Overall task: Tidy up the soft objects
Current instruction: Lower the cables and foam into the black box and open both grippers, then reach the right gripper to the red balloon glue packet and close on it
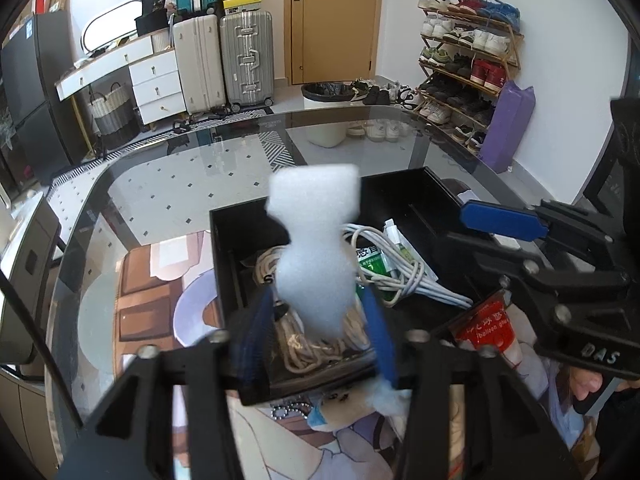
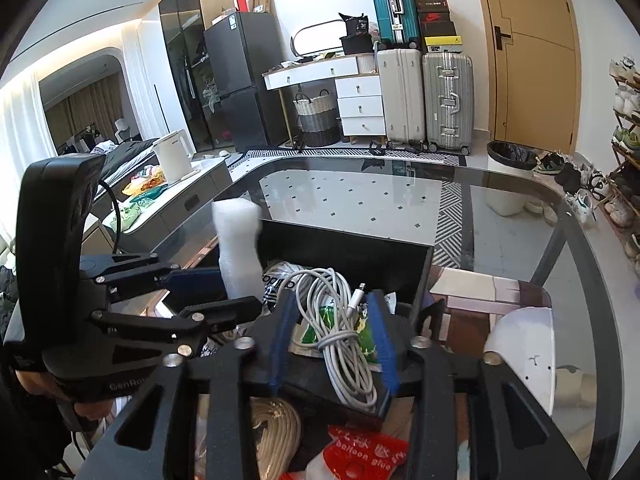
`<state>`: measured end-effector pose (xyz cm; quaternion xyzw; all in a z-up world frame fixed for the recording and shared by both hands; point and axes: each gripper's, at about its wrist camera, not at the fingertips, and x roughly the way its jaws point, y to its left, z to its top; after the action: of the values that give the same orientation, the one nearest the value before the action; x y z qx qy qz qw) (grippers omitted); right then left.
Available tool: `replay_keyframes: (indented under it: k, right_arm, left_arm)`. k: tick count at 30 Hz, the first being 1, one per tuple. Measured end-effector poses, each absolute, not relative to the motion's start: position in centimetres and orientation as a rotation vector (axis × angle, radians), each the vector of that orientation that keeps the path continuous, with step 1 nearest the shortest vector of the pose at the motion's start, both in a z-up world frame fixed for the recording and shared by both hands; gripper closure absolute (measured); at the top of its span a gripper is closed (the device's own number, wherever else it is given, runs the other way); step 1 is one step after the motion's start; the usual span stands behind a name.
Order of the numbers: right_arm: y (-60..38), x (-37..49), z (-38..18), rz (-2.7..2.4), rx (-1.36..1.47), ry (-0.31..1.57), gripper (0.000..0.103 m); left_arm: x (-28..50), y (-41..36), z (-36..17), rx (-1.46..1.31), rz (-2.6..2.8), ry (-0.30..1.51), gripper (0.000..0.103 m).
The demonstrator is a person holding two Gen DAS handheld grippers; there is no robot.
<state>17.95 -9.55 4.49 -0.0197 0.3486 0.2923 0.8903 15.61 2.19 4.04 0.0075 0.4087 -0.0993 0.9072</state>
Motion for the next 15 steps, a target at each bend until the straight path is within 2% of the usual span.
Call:
replay_keyframes:
  k: [1, 3, 5, 7, 10, 11, 13, 15]
  right_arm:
    - [-9.7, 17.7, 4.6, 0.607, -0.04, 0.72, 0.053]
    - [-10.3, 17.4, 5.0, 0.606, -0.046, 0.715, 0.045]
    - [-10.7, 16.8, 5.3, 0.596, -0.057, 0.705, 0.028]
    - [-11.2, 16.0, 5.6, 0.586, -0.058, 0.691, 0.017]
    - [-11.9, 14.8, 5.8, 0.563, -0.058, 0.677, 0.014]
    - [-12.1, 14.6, 5.8, 0.554, -0.061, 0.679, 0.008]
    - [-12.5, 14.1, 5.7, 0.531, -0.07, 0.685, 0.002]
    - [-12.9, 13.6, 5.6, 0.52, -0.068, 0.679, 0.001]
  left_arm:
    - [15.3, 2.3, 4.3, 0.0, -0.226, 0.842, 0.041]
    - [14.6, 2.3, 4.8, 0.007, -0.223, 0.827, 0.039]
    - [13.7, 2.4, 5.2, 0.028, -0.205, 0.805, 0.027]
    - [13.0, 2.7, 5.6, 0.027, -0.212, 0.788, 0.013]
    - [11.9, 3.2, 6.0, 0.042, -0.188, 0.761, 0.003]
    - [11.5, 3.4, 6.1, 0.041, -0.177, 0.753, 0.0]
    - [10.8, 4.1, 6.2, 0.026, -0.157, 0.737, 0.0]
    - [10.3, 4.7, 6.2, 0.011, -0.146, 0.737, 0.0]
